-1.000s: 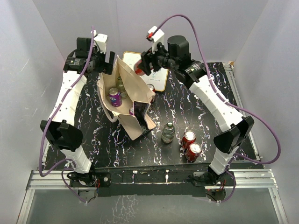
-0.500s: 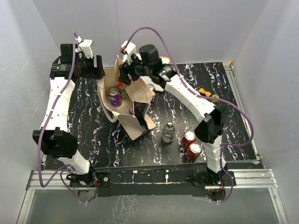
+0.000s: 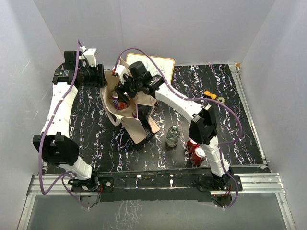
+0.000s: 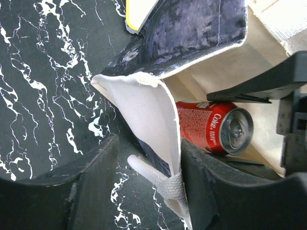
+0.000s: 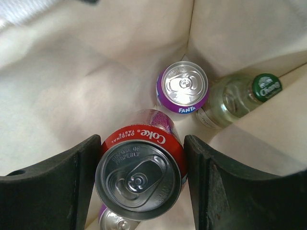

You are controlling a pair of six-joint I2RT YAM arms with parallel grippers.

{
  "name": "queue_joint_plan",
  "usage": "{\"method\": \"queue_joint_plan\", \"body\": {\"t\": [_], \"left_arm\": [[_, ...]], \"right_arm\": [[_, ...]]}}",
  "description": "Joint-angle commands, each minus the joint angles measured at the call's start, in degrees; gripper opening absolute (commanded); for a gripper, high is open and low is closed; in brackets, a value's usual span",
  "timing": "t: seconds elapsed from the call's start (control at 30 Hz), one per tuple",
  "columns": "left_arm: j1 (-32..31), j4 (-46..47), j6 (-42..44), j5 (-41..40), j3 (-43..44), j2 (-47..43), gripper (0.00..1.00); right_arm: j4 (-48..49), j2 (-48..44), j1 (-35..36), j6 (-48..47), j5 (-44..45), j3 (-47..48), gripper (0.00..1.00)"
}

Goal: Place the beverage into the canvas bag
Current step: Place the drink in the canvas bag.

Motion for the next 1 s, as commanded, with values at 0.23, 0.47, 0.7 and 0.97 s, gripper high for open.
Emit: {"method": "queue_joint_plan", "body": {"t": [0.23, 0.47, 0.7, 0.97], "left_arm": [[1.27, -2.12, 1.23, 2.21, -0.07, 0.10, 0.39], [1.48, -3.21, 2.44, 3.79, -1.14, 0.54, 0.27], [1.73, -3.58, 2.91, 3.83, -1.01, 1.19, 0.00], [1.76, -3.41, 2.88, 4.55, -0.90, 1.68, 0.00]], "right_arm": [[8.64, 3.80, 0.25, -7.01, 1.42, 3.68, 0.08], [10.38, 6.75, 0.35, -7.35, -0.23, 4.01, 0.08], [10.53, 9.61, 1.12, -7.64, -1.67, 5.89, 0.08], [10.48, 10.46, 1.74, -8.56, -1.21, 5.26, 0.08]]}}
